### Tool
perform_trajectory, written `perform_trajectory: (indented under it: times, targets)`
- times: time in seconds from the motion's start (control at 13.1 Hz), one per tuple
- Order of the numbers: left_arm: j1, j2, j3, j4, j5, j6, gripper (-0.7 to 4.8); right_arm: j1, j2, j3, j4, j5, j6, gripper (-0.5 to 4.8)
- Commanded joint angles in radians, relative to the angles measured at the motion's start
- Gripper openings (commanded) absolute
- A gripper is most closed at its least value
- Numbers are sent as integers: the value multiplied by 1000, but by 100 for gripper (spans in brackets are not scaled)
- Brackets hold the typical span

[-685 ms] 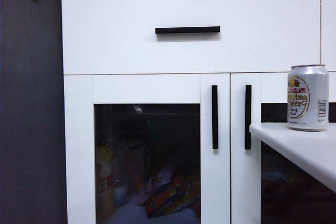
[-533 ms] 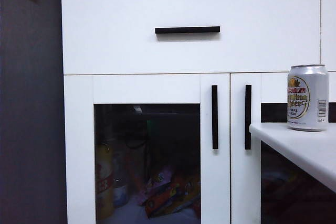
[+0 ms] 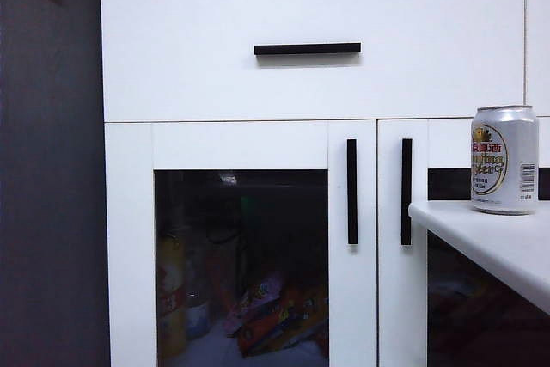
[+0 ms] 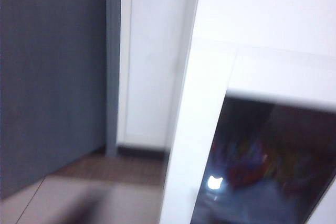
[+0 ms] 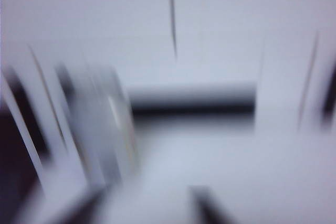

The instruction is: Open the left door of the white cabinet, pick up a can of beverage from the table on the right, place it inside the cabinet, and finally close the cabinet door.

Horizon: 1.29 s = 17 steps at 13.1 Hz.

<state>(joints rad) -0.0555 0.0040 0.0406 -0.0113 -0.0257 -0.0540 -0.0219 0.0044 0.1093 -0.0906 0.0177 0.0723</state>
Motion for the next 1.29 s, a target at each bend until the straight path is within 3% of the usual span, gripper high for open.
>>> perform_trajectory:
  times: [0.08, 0.23, 0.38, 0.46, 0.69, 0.76, 0.84, 0.91, 1.07, 1.29]
  targets:
    - [-1, 0, 103, 56, 34, -6, 479, 2, -2, 158, 34, -23, -85, 382]
    - [-1, 49, 305, 35, 163, -6, 479, 1, 80, 388, 2, -21, -152, 383]
    - [-1, 149, 450, 29, 195, -8, 479, 1, 226, 541, 6, -64, -156, 434]
    - [-1, 294, 581, 61, 279, -44, 479, 2, 355, 665, 6, -135, -155, 433]
    - [-18, 614, 750, 225, 454, -224, 479, 2, 541, 838, 21, -314, -150, 432]
    - [-115, 838, 805, 373, 479, -298, 479, 1, 621, 908, 18, -341, -66, 432]
    - [-250, 1015, 837, 422, 473, -293, 479, 1, 667, 926, 12, -365, -45, 432]
    - [-320, 1107, 838, 466, 454, -294, 479, 2, 705, 925, 2, -361, 8, 432]
    - [-391, 1242, 838, 536, 407, -293, 479, 2, 764, 925, -41, -360, 84, 432]
    - [-466, 1467, 838, 669, 330, -194, 479, 4, 845, 923, -33, -351, 64, 432]
